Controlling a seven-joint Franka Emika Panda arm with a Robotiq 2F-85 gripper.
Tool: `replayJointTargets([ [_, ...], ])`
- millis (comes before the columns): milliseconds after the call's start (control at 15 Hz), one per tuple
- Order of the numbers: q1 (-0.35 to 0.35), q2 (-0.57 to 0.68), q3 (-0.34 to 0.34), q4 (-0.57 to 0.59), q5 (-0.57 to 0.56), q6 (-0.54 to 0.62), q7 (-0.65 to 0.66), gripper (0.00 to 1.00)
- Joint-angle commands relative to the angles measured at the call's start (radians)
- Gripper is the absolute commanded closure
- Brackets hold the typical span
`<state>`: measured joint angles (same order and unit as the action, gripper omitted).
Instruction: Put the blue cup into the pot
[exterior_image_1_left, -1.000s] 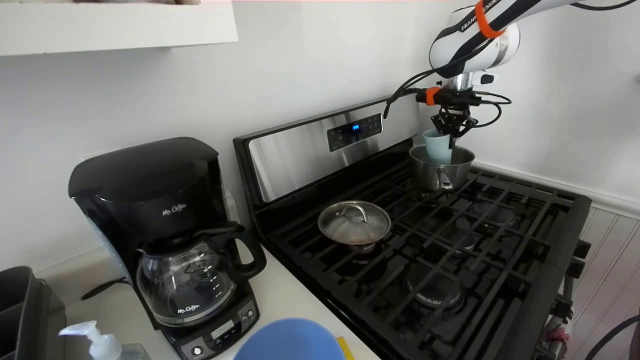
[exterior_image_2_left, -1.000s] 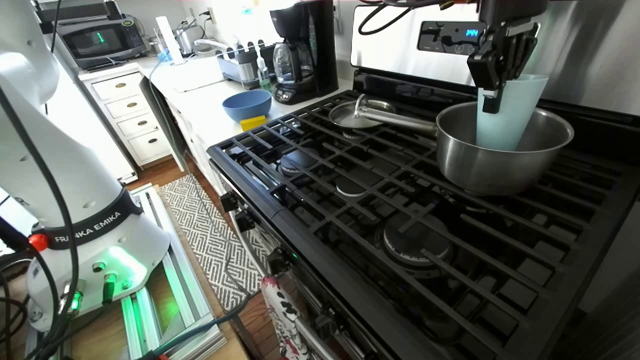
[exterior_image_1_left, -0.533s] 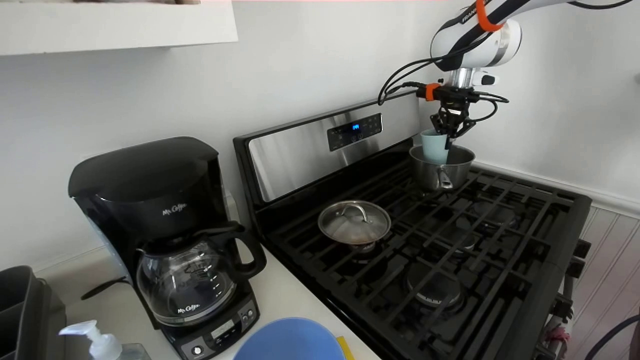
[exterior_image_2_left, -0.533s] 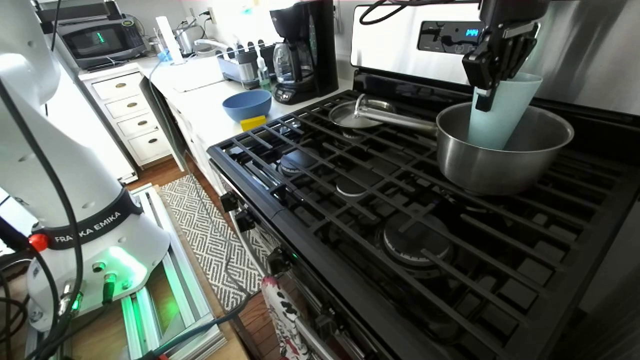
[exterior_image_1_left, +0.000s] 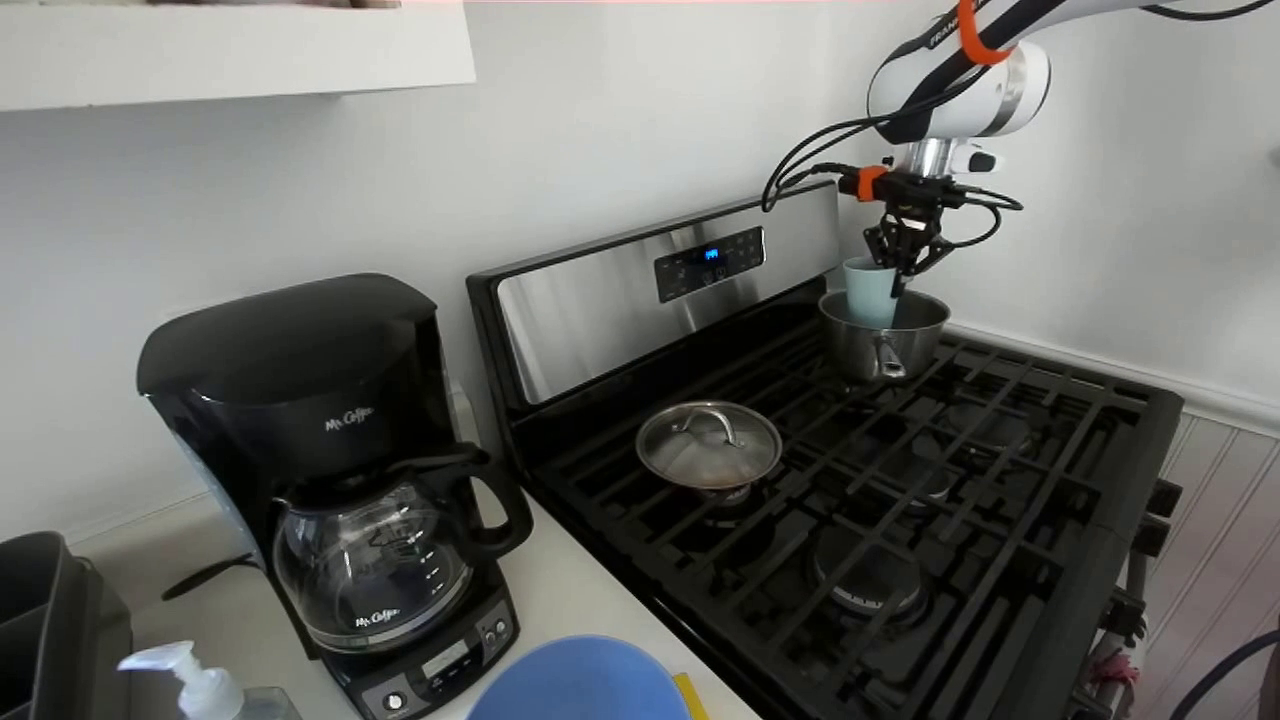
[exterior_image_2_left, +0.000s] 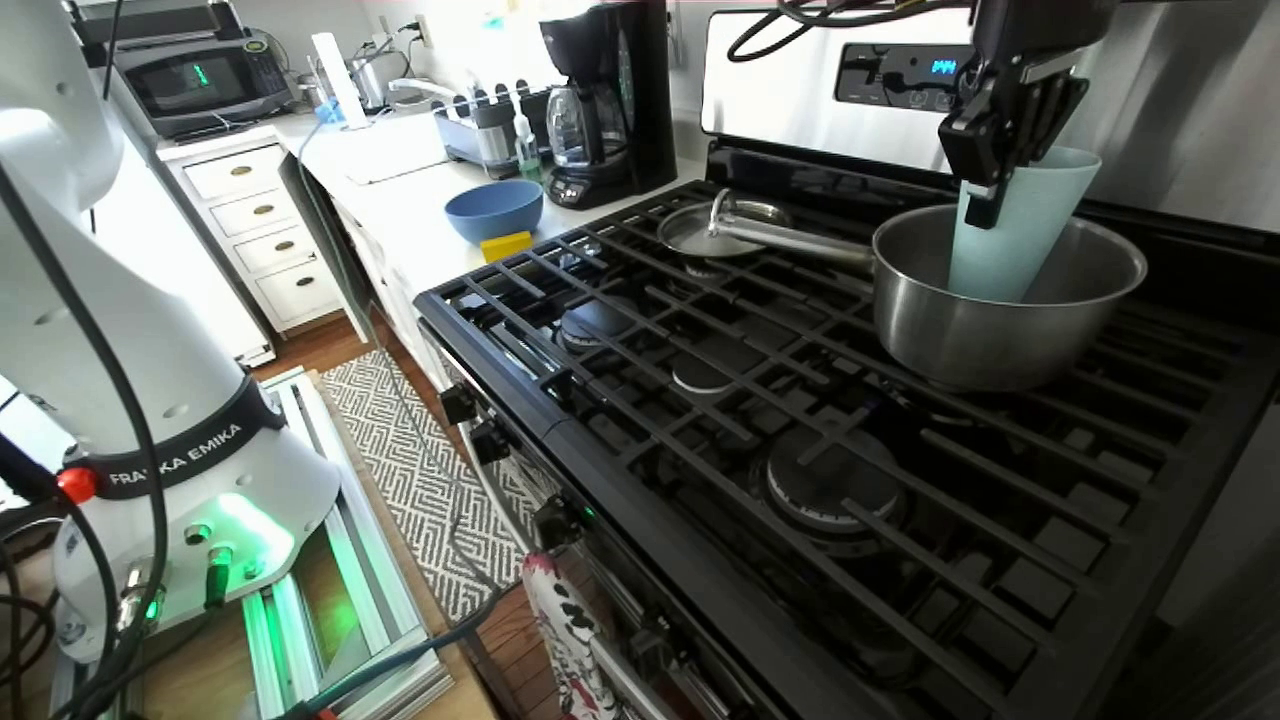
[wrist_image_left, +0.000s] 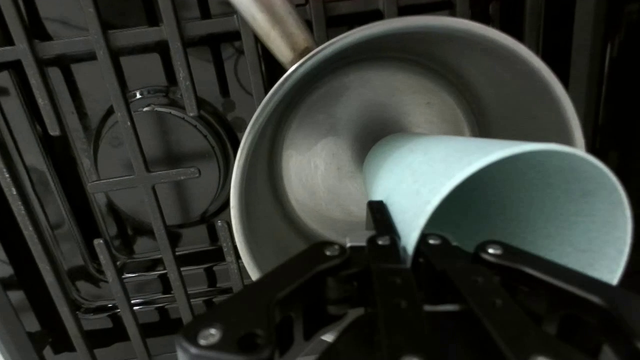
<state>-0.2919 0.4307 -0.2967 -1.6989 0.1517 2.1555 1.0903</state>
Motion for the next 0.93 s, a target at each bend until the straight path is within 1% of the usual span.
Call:
replayJointTargets([
  [0, 0.0, -0.004, 0.001, -0.024, 0.015, 0.05, -0.026, 0.99],
  [200, -0.001, -0.004, 0.0, -0.031, 0.018, 0.065, -0.028, 0.99],
  [533, -0.001, -0.013, 0.0, -0.057, 0.015, 0.052, -0.041, 0.98],
  [600, 0.0, -0.014, -0.001, -0.061, 0.013, 0.052, -0.043, 0.78],
  [667, 0.0, -0.014, -0.002, -0.063, 0.013, 0.053, -0.044, 0.7],
  [867, 0.0, -0.014, -0.004, -0.065, 0.013, 0.052, -0.049, 0.51],
])
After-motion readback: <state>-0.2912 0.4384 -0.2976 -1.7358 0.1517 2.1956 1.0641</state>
